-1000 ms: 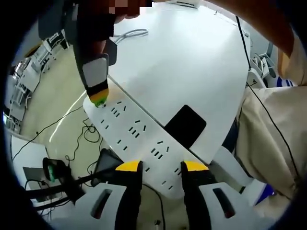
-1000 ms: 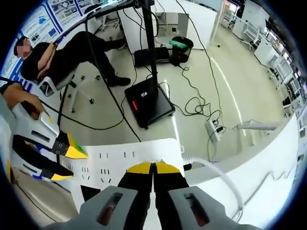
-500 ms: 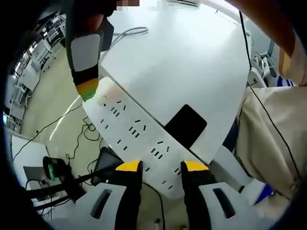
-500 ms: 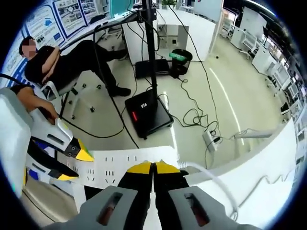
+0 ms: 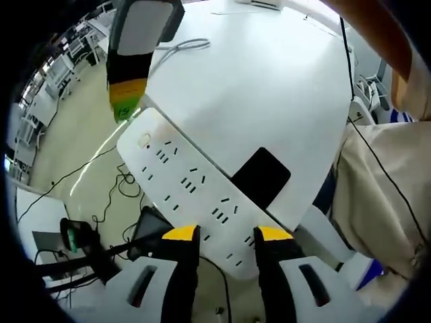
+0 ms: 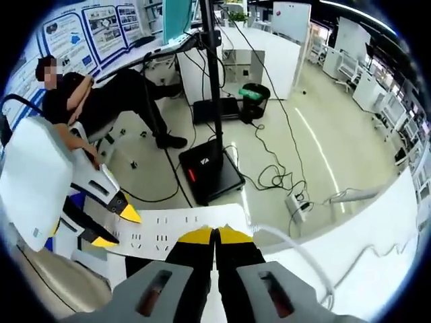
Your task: Pick up the power strip scattered on the table, fix it on the side mounting bracket of the table, and press the switch
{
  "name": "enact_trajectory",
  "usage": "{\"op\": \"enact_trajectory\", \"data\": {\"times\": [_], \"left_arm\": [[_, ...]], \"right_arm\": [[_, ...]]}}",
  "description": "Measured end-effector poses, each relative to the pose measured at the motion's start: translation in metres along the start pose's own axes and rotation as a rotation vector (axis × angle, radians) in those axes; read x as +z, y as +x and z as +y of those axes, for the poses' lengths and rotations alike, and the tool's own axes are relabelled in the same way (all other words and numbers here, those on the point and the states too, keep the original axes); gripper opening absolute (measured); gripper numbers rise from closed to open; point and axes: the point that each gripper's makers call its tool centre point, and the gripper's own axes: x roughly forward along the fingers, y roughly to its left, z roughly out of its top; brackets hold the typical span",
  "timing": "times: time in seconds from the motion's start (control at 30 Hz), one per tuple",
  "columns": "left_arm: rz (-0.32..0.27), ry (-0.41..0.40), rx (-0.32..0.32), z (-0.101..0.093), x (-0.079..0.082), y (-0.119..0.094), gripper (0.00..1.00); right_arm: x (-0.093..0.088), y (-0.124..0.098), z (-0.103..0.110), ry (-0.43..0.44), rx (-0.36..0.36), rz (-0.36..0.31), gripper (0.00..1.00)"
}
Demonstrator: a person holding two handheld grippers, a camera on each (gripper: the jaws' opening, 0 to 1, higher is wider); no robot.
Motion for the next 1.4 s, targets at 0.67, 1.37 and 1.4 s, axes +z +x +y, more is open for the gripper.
{"op": "enact_trajectory", "data": {"times": [0.67,1.37,1.4], "left_arm": [[-0.006,-0.004,-0.001,0.001,-0.001,-0.001,0.37],[0.018,-0.007,0.001,0.008,0.001,-0.001,0.37],[0.016,-0.008,0.001,0.008,0.001,-0.001,0.37]], "right_arm": [[-0.004,-0.077,-0.013,0.031,-0.104,-0.214,0.0],[-0.057,-0.171,-0.042,0.084,-0.265,-0.344,0.0],[-0.059,-0.175,-0.041,0.084,-0.272,-0.352,0.0]]}}
